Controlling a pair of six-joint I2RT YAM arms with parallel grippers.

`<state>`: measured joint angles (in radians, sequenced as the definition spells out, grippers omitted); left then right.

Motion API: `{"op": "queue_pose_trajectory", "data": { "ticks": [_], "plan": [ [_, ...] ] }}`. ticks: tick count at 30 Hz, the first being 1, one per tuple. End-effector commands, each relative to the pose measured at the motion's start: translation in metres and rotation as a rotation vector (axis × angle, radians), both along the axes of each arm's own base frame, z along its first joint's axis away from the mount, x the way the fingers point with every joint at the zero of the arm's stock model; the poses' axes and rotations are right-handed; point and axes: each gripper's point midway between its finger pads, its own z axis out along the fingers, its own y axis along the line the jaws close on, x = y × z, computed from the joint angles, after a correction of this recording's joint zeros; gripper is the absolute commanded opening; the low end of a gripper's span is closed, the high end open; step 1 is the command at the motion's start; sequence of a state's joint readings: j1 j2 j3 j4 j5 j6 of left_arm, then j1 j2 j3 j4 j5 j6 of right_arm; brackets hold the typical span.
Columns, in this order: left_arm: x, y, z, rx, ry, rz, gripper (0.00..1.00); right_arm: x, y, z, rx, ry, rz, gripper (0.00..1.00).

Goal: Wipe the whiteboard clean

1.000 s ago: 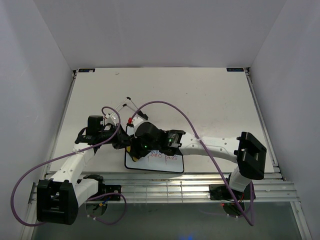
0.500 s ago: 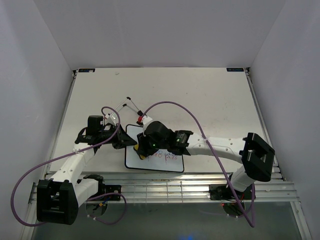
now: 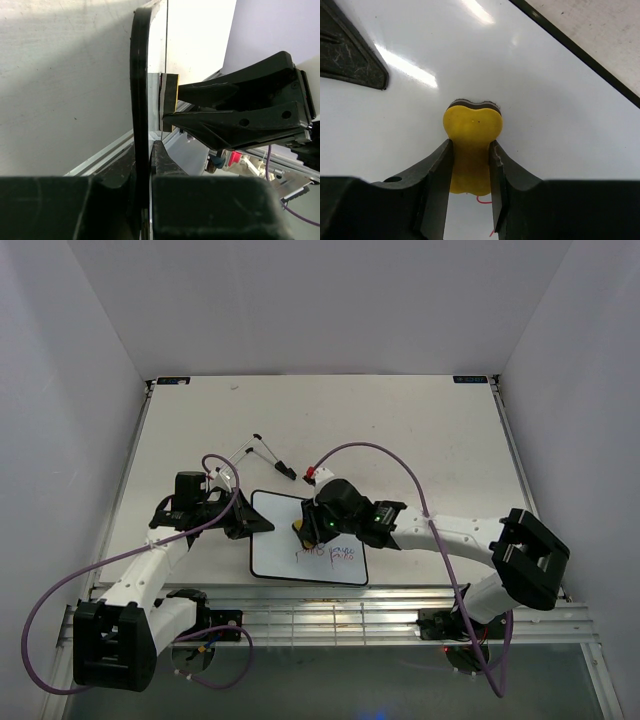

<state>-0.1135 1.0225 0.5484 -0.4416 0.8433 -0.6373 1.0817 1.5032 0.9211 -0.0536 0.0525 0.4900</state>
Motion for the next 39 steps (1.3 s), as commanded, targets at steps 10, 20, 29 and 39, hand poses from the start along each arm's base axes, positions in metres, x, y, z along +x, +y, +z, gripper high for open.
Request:
{"op": "queue_pose_trajectory", "data": {
  "ticks": [10,20,29,39],
  "plan": [
    [0.014,0.002,0.008,0.055,-0.133,-0.004,0.0,-0.096,0.02,-0.033,-0.063,0.053,0.271,0.23],
    [0.019,0.01,0.002,0.109,-0.116,0.052,0.0,-0.101,0.001,-0.05,-0.123,0.067,0.213,0.23],
    [0.025,0.018,-0.003,0.163,-0.1,0.106,0.0,-0.074,-0.081,-0.099,-0.245,0.158,0.012,0.23],
    [0.027,0.022,-0.005,0.18,-0.098,0.137,0.0,-0.052,-0.134,-0.11,-0.288,0.191,-0.097,0.22]
  ]
}}
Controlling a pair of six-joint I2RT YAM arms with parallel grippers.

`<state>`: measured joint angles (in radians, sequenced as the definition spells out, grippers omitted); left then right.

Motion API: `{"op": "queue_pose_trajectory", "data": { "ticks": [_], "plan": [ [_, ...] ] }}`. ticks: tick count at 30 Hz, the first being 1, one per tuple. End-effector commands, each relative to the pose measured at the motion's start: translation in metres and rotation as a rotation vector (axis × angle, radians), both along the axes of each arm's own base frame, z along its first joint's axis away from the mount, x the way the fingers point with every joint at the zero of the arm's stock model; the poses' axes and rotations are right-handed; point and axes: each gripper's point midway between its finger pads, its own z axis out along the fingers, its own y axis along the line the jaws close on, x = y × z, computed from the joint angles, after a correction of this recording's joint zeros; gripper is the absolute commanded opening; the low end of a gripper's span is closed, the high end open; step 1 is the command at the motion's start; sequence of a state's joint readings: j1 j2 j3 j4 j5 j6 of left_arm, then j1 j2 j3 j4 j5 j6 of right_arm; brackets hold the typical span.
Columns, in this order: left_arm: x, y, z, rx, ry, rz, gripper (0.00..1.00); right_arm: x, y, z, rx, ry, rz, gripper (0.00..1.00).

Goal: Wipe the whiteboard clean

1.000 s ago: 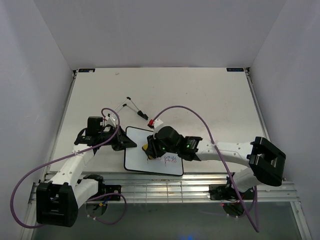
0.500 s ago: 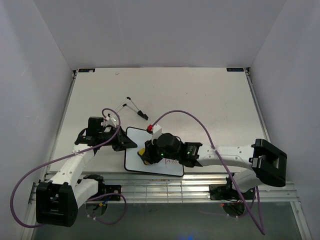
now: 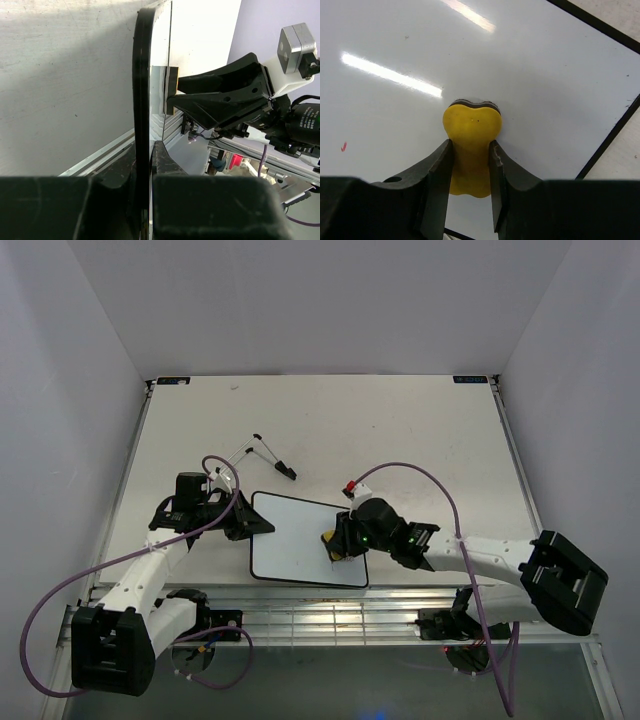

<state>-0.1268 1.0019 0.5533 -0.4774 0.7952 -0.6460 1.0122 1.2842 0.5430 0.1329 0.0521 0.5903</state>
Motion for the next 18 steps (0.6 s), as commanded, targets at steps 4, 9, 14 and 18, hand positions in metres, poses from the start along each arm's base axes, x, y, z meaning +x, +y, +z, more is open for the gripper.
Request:
{"op": "queue_pose_trajectory", "data": {
  "ticks": [4,9,14,18],
  "plan": [
    [0.03,0.019,-0.006,0.142,-0.104,0.117,0.0,-0.042,-0.013,-0.032,-0.191,0.119,0.159,0.22],
    [0.032,0.02,-0.007,0.147,-0.103,0.123,0.0,-0.07,0.05,0.011,-0.083,0.052,0.324,0.22],
    [0.031,0.02,-0.006,0.144,-0.108,0.124,0.0,-0.097,0.091,0.03,-0.049,0.024,0.412,0.22],
    [0.031,0.019,-0.005,0.138,-0.111,0.118,0.0,-0.101,0.106,0.032,-0.071,0.013,0.424,0.22]
  ]
}}
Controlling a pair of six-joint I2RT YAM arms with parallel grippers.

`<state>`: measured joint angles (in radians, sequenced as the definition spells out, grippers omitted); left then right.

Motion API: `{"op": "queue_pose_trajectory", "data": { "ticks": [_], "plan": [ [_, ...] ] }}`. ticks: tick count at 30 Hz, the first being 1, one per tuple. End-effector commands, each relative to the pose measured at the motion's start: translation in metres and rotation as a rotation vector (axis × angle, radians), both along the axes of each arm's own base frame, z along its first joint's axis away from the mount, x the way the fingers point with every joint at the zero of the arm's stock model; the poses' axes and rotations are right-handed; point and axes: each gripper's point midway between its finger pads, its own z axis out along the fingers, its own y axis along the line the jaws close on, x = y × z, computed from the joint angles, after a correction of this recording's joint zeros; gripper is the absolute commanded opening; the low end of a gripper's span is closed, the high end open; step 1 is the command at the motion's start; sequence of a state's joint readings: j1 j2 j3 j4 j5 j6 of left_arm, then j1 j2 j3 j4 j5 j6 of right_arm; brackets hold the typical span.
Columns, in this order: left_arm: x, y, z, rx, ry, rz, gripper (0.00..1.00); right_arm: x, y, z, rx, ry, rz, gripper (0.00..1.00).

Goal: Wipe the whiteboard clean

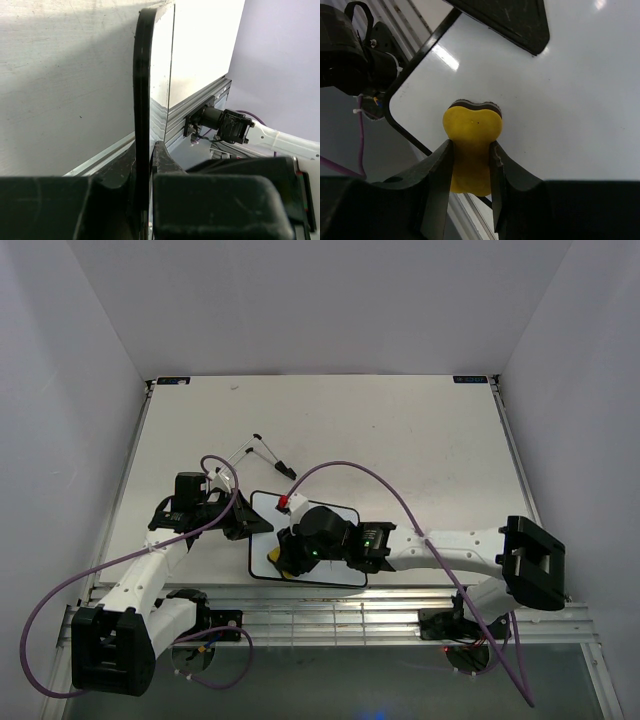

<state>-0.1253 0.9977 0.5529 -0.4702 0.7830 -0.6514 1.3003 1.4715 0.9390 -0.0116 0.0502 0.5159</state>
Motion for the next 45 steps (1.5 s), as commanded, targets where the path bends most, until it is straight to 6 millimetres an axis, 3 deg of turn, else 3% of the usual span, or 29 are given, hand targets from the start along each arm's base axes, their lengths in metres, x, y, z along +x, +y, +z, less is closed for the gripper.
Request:
{"op": "queue_pose_trajectory", "data": {
  "ticks": [1,6,10,11,13,14,16,17,20,27,35,42,45],
  "plan": [
    [0.027,0.017,-0.005,0.13,-0.104,0.103,0.0,-0.032,-0.003,-0.044,-0.143,0.081,0.085,0.22],
    [0.027,0.017,-0.003,0.127,-0.111,0.105,0.0,-0.014,-0.03,-0.076,-0.257,0.078,-0.025,0.22],
    [0.028,0.02,-0.002,0.141,-0.112,0.123,0.0,-0.004,-0.071,-0.105,-0.306,0.134,-0.114,0.22],
    [0.029,0.021,-0.002,0.149,-0.115,0.132,0.0,-0.001,-0.095,-0.12,-0.33,0.17,-0.156,0.22],
    [0.029,0.023,-0.002,0.155,-0.119,0.141,0.0,-0.001,-0.108,-0.127,-0.292,0.217,-0.172,0.22],
    [0.029,0.023,-0.001,0.155,-0.124,0.144,0.0,-0.002,-0.129,-0.144,-0.307,0.266,-0.199,0.22],
    [0.03,0.024,-0.001,0.159,-0.125,0.151,0.0,-0.002,-0.145,-0.154,-0.295,0.311,-0.231,0.21],
    [0.031,0.024,0.0,0.159,-0.126,0.151,0.0,-0.003,-0.169,-0.168,-0.327,0.346,-0.277,0.21],
    [0.031,0.025,-0.001,0.165,-0.125,0.155,0.0,-0.004,-0.195,-0.177,-0.331,0.389,-0.334,0.21],
    [0.034,0.026,-0.001,0.17,-0.125,0.162,0.0,-0.004,-0.223,-0.18,-0.346,0.451,-0.425,0.21],
    [0.035,0.026,-0.001,0.163,-0.127,0.163,0.0,0.005,-0.241,-0.187,-0.36,0.483,-0.514,0.2],
    [0.032,0.02,0.001,0.128,-0.132,0.123,0.0,0.018,-0.24,-0.179,-0.328,0.502,-0.541,0.2],
    [0.031,0.018,0.001,0.117,-0.132,0.113,0.0,0.023,-0.22,-0.165,-0.266,0.499,-0.455,0.21]
  ]
}}
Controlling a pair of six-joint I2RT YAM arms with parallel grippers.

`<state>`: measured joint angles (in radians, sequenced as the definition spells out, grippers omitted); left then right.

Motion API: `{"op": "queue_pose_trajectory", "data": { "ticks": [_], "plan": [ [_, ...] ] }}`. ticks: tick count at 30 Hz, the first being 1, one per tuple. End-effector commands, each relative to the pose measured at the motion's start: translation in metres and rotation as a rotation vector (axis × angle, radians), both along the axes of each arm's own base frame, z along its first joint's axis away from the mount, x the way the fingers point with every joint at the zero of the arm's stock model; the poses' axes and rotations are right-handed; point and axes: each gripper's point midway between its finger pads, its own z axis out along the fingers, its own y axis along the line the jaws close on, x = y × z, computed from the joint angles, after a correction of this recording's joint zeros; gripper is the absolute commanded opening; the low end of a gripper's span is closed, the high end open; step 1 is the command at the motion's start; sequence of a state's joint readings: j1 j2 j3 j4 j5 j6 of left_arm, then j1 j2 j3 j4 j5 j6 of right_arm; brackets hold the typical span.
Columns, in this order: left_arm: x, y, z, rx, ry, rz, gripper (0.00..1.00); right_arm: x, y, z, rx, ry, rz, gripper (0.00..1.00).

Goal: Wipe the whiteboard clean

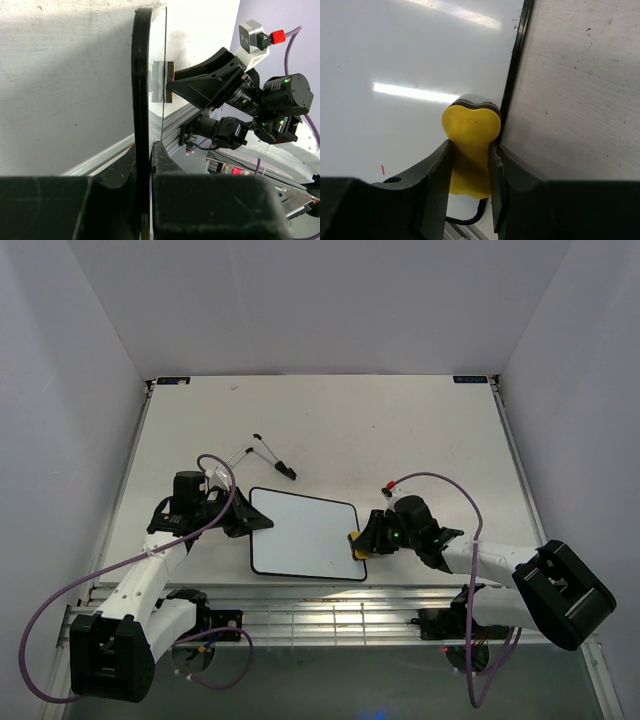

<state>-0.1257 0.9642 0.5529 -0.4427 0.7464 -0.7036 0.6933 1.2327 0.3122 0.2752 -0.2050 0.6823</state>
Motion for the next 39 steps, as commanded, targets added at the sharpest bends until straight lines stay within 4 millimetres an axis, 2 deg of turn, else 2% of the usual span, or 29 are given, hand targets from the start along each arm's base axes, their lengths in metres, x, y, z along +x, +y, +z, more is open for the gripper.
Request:
{"op": "queue_pose_trajectory", "data": {
  "ticks": [1,3,7,8,10,11,12,13,16,17,18,22,23,25,26,28,30,31,33,35,37,38,39],
  "plan": [
    [0.023,0.016,-0.006,0.118,-0.105,0.061,0.0,-0.06,-0.038,-0.053,-0.206,0.237,0.12,0.21],
    [0.023,0.016,-0.007,0.117,-0.102,0.059,0.0,-0.057,-0.017,-0.037,-0.132,0.199,0.178,0.21],
    [0.022,0.017,-0.007,0.117,-0.103,0.064,0.0,-0.067,0.02,-0.012,-0.062,0.135,0.267,0.21],
    [0.023,0.016,-0.007,0.116,-0.104,0.065,0.0,-0.079,0.032,-0.007,-0.052,0.136,0.302,0.21],
    [0.022,0.016,-0.008,0.118,-0.101,0.065,0.0,-0.08,0.05,0.005,-0.046,0.089,0.298,0.21],
    [0.023,0.016,-0.007,0.116,-0.104,0.065,0.0,-0.093,0.06,0.008,-0.044,0.09,0.322,0.21],
    [0.022,0.017,-0.007,0.117,-0.101,0.065,0.0,-0.093,0.068,0.008,-0.055,0.073,0.311,0.21],
    [0.022,0.016,-0.007,0.116,-0.102,0.064,0.0,-0.104,0.083,0.018,-0.033,0.057,0.349,0.21],
    [0.022,0.017,-0.008,0.119,-0.101,0.066,0.0,-0.116,0.105,0.024,-0.017,0.05,0.365,0.21],
    [0.022,0.016,-0.008,0.117,-0.098,0.065,0.0,-0.113,0.114,0.031,-0.006,0.04,0.363,0.2],
    [0.022,0.016,-0.008,0.118,-0.101,0.065,0.0,-0.113,0.116,0.026,-0.02,0.046,0.362,0.2],
    [0.021,0.015,-0.006,0.112,-0.107,0.057,0.0,-0.1,0.104,0.012,-0.083,0.041,0.308,0.2],
    [0.022,0.016,-0.005,0.111,-0.107,0.059,0.0,-0.099,0.091,0.0,-0.111,0.057,0.29,0.2],
    [0.021,0.014,-0.006,0.107,-0.105,0.051,0.0,-0.087,0.075,-0.005,-0.118,0.065,0.234,0.2],
    [0.02,0.014,-0.006,0.104,-0.106,0.047,0.0,-0.088,0.058,-0.017,-0.148,0.082,0.215,0.2],
    [0.02,0.012,-0.004,0.093,-0.112,0.034,0.0,-0.073,0.038,-0.021,-0.158,0.079,0.15,0.2],
    [0.019,0.01,-0.003,0.081,-0.119,0.021,0.0,-0.069,0.013,-0.032,-0.207,0.091,0.113,0.2],
    [0.018,0.009,-0.001,0.072,-0.124,0.012,0.0,-0.061,0.002,-0.036,-0.23,0.086,0.088,0.2],
    [0.018,0.008,-0.001,0.068,-0.129,0.007,0.0,-0.054,-0.012,-0.036,-0.256,0.087,0.057,0.2],
    [0.016,0.004,0.004,0.043,-0.149,-0.017,0.0,-0.047,-0.011,-0.032,-0.257,0.056,0.07,0.2],
    [0.012,0.0,0.005,0.015,-0.148,-0.045,0.0,-0.034,0.003,-0.016,-0.241,0.018,0.084,0.2],
    [0.012,0.0,0.006,0.008,-0.154,-0.05,0.0,-0.035,0.003,-0.02,-0.278,0.031,0.114,0.2],
    [0.011,-0.002,0.006,0.001,-0.152,-0.058,0.0,-0.032,0.012,-0.014,-0.265,0.019,0.139,0.2]
  ]
}}
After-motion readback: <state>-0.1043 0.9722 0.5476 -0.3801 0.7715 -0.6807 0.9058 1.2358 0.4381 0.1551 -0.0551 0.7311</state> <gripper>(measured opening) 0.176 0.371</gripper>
